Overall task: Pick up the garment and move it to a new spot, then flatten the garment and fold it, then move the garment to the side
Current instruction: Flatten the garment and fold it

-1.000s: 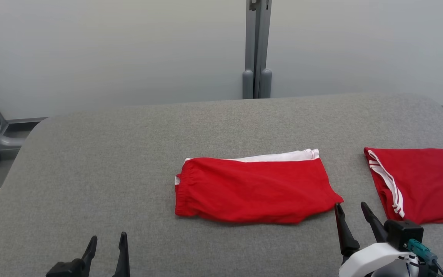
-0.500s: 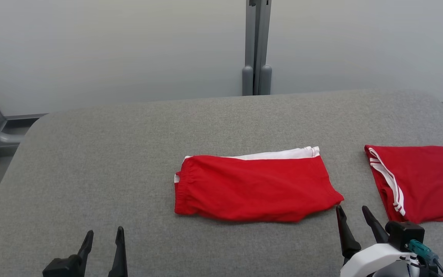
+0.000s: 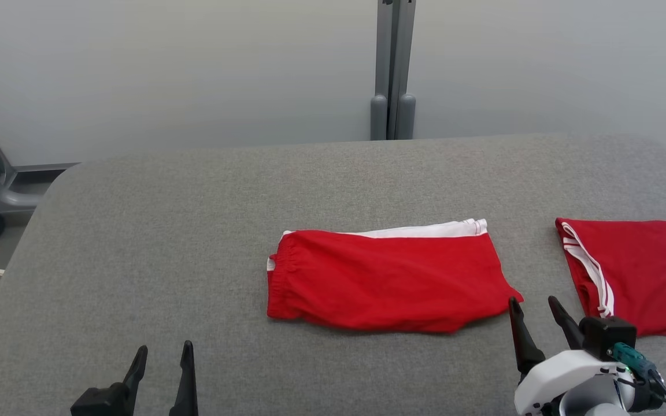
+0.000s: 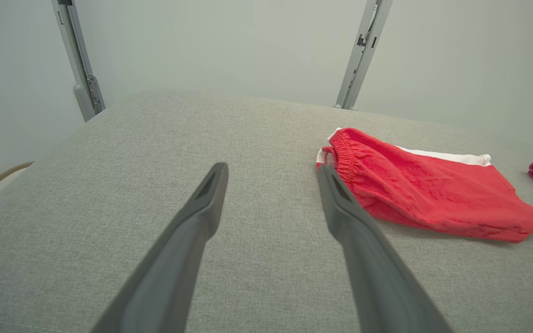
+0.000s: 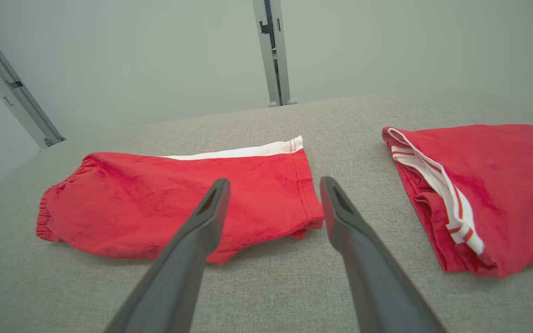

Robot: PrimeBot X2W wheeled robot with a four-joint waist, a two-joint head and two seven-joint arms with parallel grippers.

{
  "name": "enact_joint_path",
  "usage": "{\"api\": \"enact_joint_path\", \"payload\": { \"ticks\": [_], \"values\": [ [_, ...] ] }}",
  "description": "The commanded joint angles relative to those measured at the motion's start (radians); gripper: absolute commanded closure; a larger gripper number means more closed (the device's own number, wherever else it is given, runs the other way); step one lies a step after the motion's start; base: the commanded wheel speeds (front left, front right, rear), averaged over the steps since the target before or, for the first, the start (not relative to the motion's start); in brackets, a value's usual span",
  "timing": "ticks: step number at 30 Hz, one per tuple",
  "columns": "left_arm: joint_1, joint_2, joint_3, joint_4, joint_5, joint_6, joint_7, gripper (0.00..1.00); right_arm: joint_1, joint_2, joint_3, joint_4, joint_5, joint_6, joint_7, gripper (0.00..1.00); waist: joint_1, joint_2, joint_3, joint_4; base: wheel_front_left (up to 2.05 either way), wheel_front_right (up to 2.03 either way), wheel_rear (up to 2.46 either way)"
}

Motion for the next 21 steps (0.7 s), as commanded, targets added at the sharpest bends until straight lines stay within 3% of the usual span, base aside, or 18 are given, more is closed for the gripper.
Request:
{"api": "enact_joint_path", "payload": {
  "ticks": [1, 5, 9, 13, 21],
  "values": [
    [-0.014, -0.001, 0.0, -0.002, 0.003, 0.003, -0.001, 0.0, -0.02, -0.002, -0.005, 0.001, -0.033, 0.0, 0.027, 0.0, 0.0, 0.0, 0.001, 0.006, 0.0, 0.0, 0.0],
    [-0.019, -0.003, -0.009, 0.0, 0.005, -0.004, 0.003, 0.0, -0.046, -0.004, -0.031, 0.015, -0.082, 0.0, 0.102, 0.0, 0.0, 0.0, 0.004, 0.018, 0.0, 0.0, 0.0],
    [-0.027, -0.005, -0.025, 0.0, 0.01, -0.01, 0.009, 0.0, -0.11, -0.021, -0.101, 0.062, -0.109, 0.0, 0.302, 0.0, 0.0, 0.0, 0.01, 0.038, 0.0, 0.0, 0.0],
    [-0.033, 0.003, -0.035, 0.005, 0.013, -0.021, 0.019, 0.0, -0.183, -0.069, -0.136, 0.1, -0.087, 0.0, 0.471, 0.0, 0.0, 0.0, 0.025, 0.063, 0.0, 0.0, 0.0],
    [-0.06, 0.018, -0.052, 0.017, 0.024, -0.039, 0.027, 0.0, -0.283, -0.13, -0.161, 0.217, -0.014, 0.0, 0.647, 0.0, 0.0, 0.0, 0.063, 0.127, 0.0, 0.0, 0.0]
  ]
}}
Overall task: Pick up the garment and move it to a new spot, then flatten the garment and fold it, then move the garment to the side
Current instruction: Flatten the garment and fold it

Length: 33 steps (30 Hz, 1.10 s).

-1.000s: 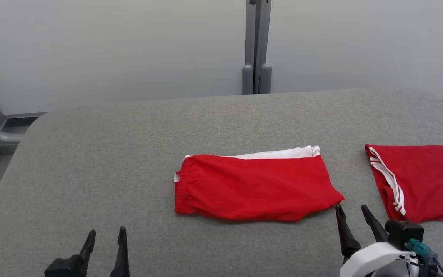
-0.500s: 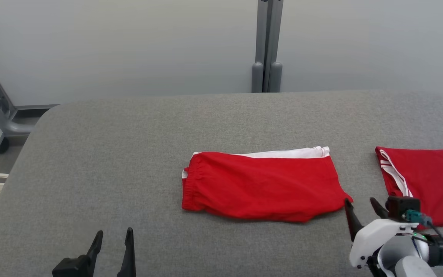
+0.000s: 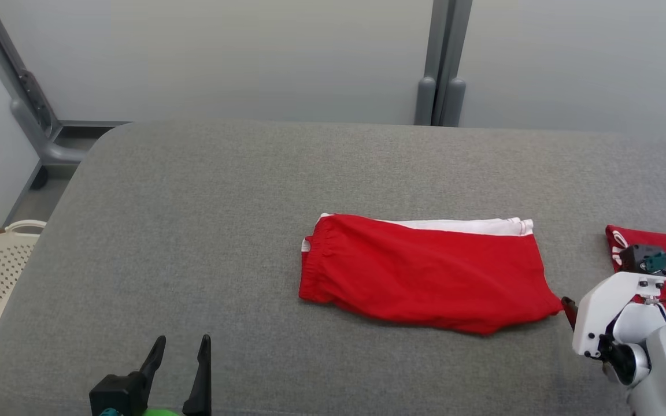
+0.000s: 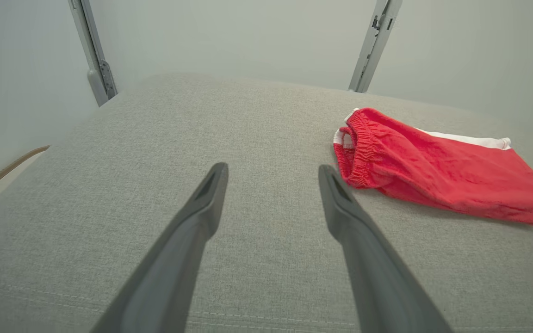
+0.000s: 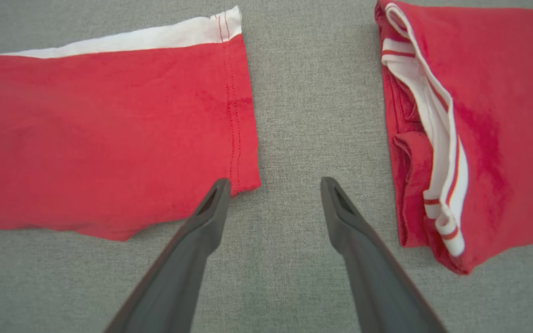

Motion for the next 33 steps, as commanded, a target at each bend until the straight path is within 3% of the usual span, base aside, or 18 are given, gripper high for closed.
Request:
{"api": "enact_joint_path", "payload": {
  "ticks": [1, 17, 33],
  "values": [
    [-0.019, 0.008, -0.003, 0.001, 0.006, -0.004, 0.004, 0.0, -0.024, -0.014, -0.005, 0.008, 0.01, 0.0, 0.005, 0.0, 0.0, 0.0, 0.023, 0.028, 0.0, 0.0, 0.0],
    [-0.107, -0.013, -0.044, -0.03, 0.039, -0.018, 0.02, 0.0, -0.218, -0.086, -0.071, 0.18, -0.002, 0.0, -0.04, 0.0, 0.0, 0.0, 0.2, 0.149, 0.0, 0.0, 0.0],
    [-0.148, -0.037, -0.057, 0.009, 0.033, -0.028, 0.004, 0.0, -0.264, -0.071, -0.044, 0.264, 0.04, 0.0, 0.012, 0.0, 0.0, 0.0, 0.243, 0.162, 0.0, 0.0, 0.0]
  ]
}}
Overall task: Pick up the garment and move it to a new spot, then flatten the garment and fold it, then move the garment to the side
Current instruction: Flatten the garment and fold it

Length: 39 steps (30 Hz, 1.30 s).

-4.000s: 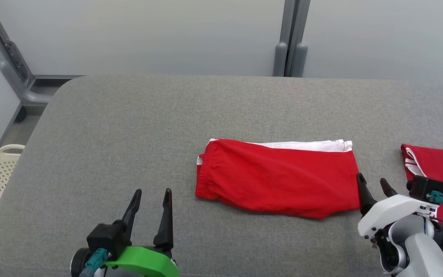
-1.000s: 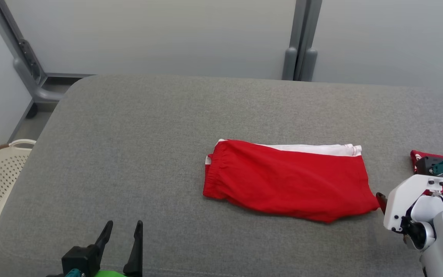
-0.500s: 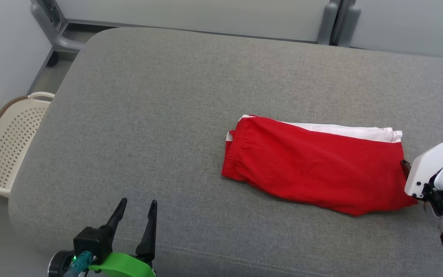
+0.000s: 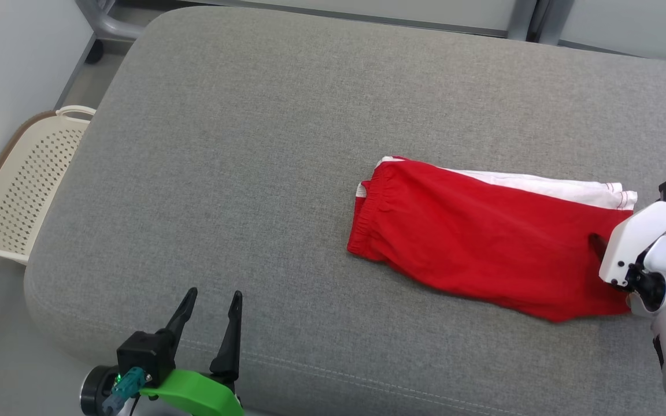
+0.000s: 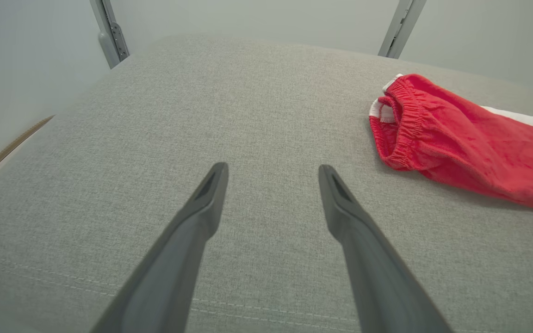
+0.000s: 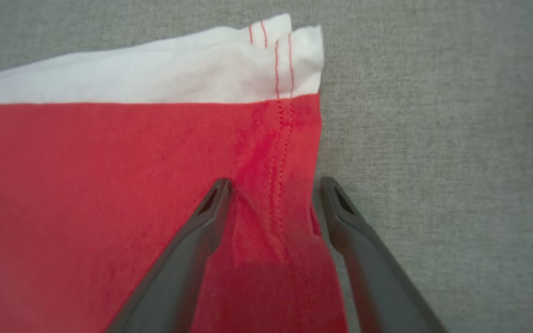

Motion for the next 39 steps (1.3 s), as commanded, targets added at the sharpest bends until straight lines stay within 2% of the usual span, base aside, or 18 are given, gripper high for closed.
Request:
{"api": "enact_joint_path", "payload": {
  "ticks": [1, 2, 3, 4, 5, 6, 19, 25, 39],
  "values": [
    [-0.015, -0.002, -0.001, 0.004, -0.004, -0.005, -0.002, 0.0, 0.006, 0.002, 0.0, 0.023, 0.002, 0.0, 0.016, 0.0, 0.0, 0.0, 0.003, 0.002, 0.0, 0.0, 0.0],
    [-0.017, -0.002, -0.003, 0.006, -0.005, -0.006, -0.002, 0.0, 0.004, 0.001, 0.001, 0.026, -0.001, 0.0, 0.022, 0.0, 0.0, 0.0, 0.005, 0.004, 0.0, 0.0, 0.0],
    [-0.021, -0.003, -0.003, 0.007, -0.005, -0.007, -0.002, 0.0, 0.001, 0.0, 0.0, 0.027, -0.005, 0.0, 0.019, 0.13, 0.0, 0.0, 0.008, 0.006, 0.0, 0.0, 0.0],
    [-0.025, -0.003, -0.005, 0.008, -0.006, -0.008, -0.002, 0.0, -0.002, 0.0, -0.001, 0.026, -0.008, 0.0, 0.015, 0.55, 0.0, 0.0, 0.009, 0.008, 0.0, 0.0, 0.0],
    [-0.026, -0.003, -0.005, 0.01, -0.006, -0.009, -0.002, 0.0, -0.004, 0.003, 0.001, 0.025, -0.009, 0.0, 0.013, 0.81, 0.0, 0.0, 0.01, 0.01, 0.0, 0.0, 0.0],
    [-0.027, -0.004, -0.005, 0.011, -0.007, -0.009, -0.002, 0.0, -0.006, 0.004, 0.004, 0.025, -0.009, 0.0, 0.011, 1.0, 0.0, 0.0, 0.011, 0.012, 0.0, 0.0, 0.0],
    [-0.019, -0.014, -0.014, 0.03, -0.019, -0.005, -0.006, 0.0, -0.01, -0.042, -0.034, 0.024, -0.048, -0.001, 0.02, 1.0, 0.0, 0.0, -0.036, -0.006, 0.0, 0.0, 0.0],
    [-0.01, -0.02, -0.022, 0.039, -0.023, -0.009, -0.01, 0.0, -0.004, -0.06, -0.035, 0.002, -0.059, -0.001, 0.056, 1.0, 0.0, 0.0, -0.075, -0.012, 0.0, 0.0, 0.0],
    [0.017, -0.032, -0.057, 0.05, -0.031, -0.013, 0.01, 0.0, 0.003, 0.033, 0.041, -0.058, -0.016, -0.001, 0.142, 1.0, 0.0, 0.0, -0.178, 0.024, 0.0, 0.0, 0.0]
  ]
}}
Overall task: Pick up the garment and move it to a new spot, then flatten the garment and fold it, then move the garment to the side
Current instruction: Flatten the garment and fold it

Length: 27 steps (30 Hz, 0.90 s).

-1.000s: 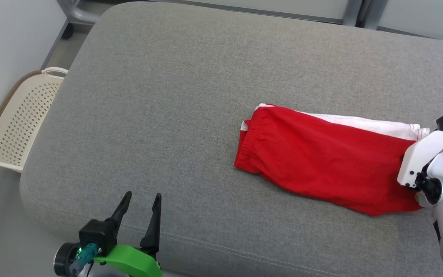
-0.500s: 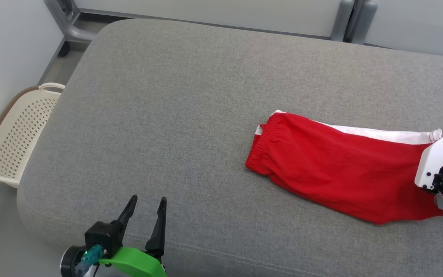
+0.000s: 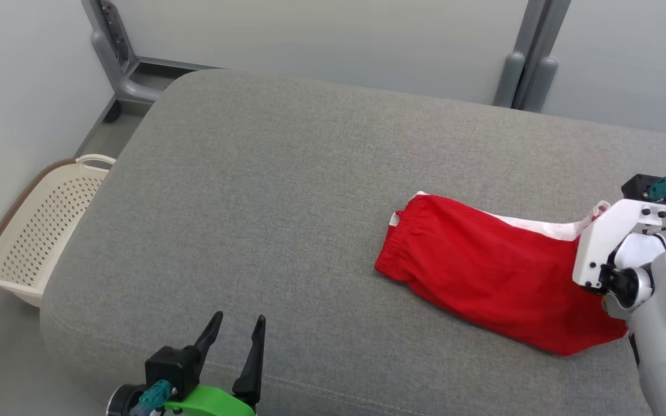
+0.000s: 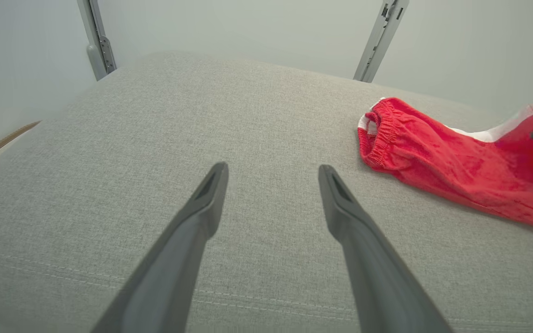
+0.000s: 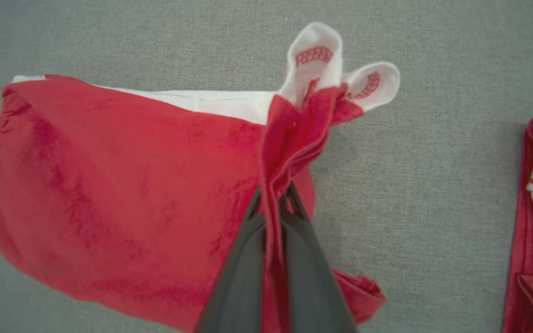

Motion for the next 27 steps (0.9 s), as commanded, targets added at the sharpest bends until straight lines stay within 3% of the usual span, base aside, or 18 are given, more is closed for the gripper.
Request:
{"api": "enact_joint_path", "payload": {
  "ticks": [1, 12, 20, 27],
  "values": [
    [0.01, -0.001, 0.0, 0.0, -0.004, -0.001, 0.002, 0.0, 0.002, 0.006, 0.007, -0.005, 0.002, -0.001, 0.004, 1.0, 0.0, -0.0001, -0.021, 0.017, 0.0, 0.0, 0.0],
    [0.024, -0.004, -0.029, -0.006, -0.004, -0.01, 0.015, 0.0, -0.046, 0.07, 0.034, 0.045, 0.004, -0.001, 0.008, 1.0, 0.0, -0.0001, -0.061, 0.087, 0.0, 0.0, 0.0],
    [0.021, -0.009, -0.054, -0.003, -0.001, -0.02, 0.023, 0.0, -0.099, 0.101, -0.038, 0.138, -0.05, -0.001, -0.04, 1.0, 0.0, -0.0001, -0.059, 0.159, 0.0, 0.0, 0.0],
    [0.025, -0.019, -0.049, 0.0, -0.006, -0.007, -0.001, 0.0, -0.169, 0.133, -0.073, 0.213, -0.111, -0.001, -0.078, 1.0, 0.0, -0.0001, -0.028, 0.182, 0.0, 0.0, 0.0]
  ]
}}
